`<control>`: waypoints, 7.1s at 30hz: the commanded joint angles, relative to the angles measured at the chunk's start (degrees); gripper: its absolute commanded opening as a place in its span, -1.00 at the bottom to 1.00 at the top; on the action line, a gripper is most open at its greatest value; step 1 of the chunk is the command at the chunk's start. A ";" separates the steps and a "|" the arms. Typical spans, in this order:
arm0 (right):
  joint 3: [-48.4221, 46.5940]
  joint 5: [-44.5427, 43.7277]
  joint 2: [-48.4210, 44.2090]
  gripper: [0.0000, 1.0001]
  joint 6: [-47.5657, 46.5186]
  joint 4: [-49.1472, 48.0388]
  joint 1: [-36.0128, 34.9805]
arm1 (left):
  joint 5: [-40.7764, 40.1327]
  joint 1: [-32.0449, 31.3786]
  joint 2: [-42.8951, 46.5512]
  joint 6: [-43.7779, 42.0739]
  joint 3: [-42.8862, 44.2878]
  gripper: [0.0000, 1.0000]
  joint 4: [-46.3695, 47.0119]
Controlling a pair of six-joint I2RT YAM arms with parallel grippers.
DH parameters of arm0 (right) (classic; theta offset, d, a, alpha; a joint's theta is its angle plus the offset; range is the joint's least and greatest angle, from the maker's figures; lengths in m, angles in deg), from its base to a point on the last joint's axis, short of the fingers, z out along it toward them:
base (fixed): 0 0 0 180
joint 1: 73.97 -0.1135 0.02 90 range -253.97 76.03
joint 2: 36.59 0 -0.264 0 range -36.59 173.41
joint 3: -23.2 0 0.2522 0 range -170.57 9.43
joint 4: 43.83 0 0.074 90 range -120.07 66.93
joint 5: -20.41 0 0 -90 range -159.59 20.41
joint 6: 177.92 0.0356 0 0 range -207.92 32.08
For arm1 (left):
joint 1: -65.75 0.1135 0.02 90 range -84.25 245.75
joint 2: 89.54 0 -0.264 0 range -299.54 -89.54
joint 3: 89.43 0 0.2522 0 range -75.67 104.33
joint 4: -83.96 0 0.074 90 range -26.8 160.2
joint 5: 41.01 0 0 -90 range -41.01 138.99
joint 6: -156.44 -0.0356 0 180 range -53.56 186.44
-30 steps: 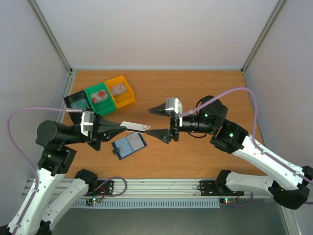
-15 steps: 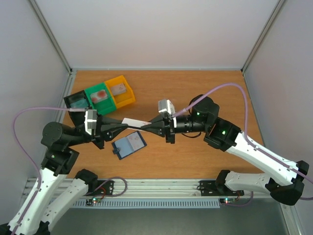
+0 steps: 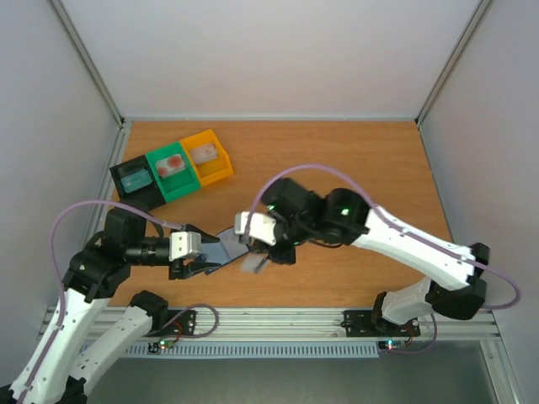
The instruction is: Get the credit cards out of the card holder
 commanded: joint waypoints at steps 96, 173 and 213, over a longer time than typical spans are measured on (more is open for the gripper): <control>34.10 -14.15 2.38 0.97 43.73 -12.49 17.93 | -24.27 7.96 -7.72 76.58 -24.85 0.53 20.08; 46.85 15.52 6.96 -0.09 67.63 -27.81 34.09 | -35.16 -28.81 -71.59 -44.49 -4.51 -0.64 38.31; 18.21 -6.18 27.87 0.97 38.68 4.87 13.90 | -41.17 -5.89 -21.33 46.35 -17.97 0.99 39.66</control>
